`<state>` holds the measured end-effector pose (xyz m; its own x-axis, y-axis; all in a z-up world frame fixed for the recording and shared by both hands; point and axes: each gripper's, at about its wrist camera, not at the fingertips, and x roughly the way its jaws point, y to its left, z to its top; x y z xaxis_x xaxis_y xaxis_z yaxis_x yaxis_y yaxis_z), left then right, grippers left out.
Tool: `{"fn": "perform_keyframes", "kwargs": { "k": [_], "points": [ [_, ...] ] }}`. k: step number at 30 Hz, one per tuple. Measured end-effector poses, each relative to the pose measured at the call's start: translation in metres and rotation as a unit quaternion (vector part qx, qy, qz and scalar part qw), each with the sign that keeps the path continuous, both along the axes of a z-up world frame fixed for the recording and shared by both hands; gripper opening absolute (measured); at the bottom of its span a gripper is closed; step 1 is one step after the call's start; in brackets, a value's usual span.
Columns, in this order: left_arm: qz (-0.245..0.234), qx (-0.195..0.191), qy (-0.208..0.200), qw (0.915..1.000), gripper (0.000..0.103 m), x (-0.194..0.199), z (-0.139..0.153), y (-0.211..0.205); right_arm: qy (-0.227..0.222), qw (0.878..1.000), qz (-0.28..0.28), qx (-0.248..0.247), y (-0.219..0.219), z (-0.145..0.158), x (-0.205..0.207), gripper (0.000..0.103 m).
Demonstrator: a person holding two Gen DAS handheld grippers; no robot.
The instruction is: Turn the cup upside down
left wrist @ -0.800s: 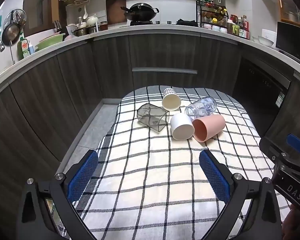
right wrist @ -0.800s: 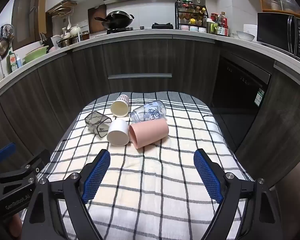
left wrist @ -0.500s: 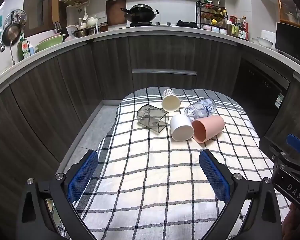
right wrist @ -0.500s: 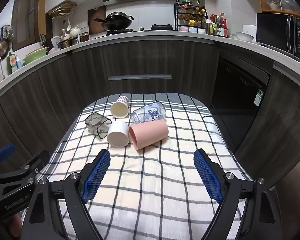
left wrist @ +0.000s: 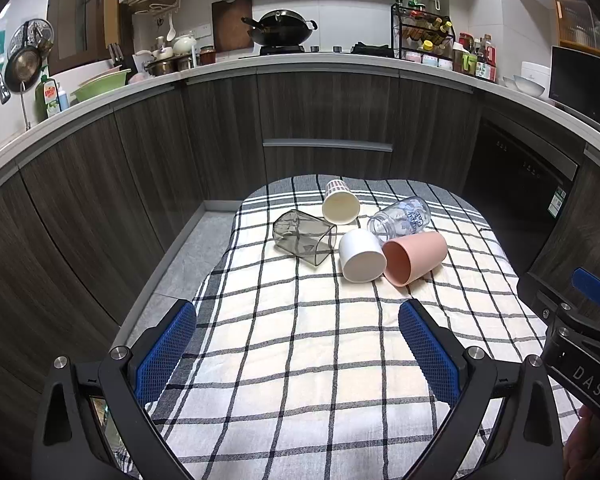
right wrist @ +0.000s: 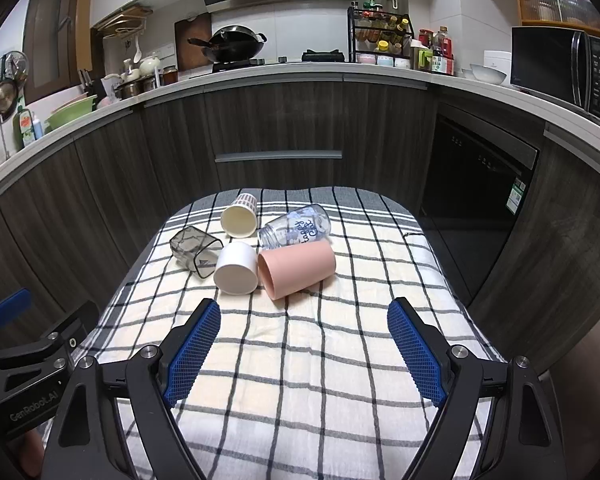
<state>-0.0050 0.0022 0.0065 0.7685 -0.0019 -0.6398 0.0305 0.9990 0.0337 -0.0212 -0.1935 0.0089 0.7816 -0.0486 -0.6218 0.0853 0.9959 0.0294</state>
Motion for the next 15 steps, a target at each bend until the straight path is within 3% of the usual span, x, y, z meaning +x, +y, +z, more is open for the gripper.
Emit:
{"fn": "perform_keyframes", "kwargs": {
  "k": [15],
  "points": [
    [0.001, 0.0, 0.0, 1.0, 0.103, -0.0018, 0.0011, -0.0019, 0.0, 1.0, 0.0, 0.0, -0.0014, 0.0014, -0.0007, 0.085]
  ]
}}
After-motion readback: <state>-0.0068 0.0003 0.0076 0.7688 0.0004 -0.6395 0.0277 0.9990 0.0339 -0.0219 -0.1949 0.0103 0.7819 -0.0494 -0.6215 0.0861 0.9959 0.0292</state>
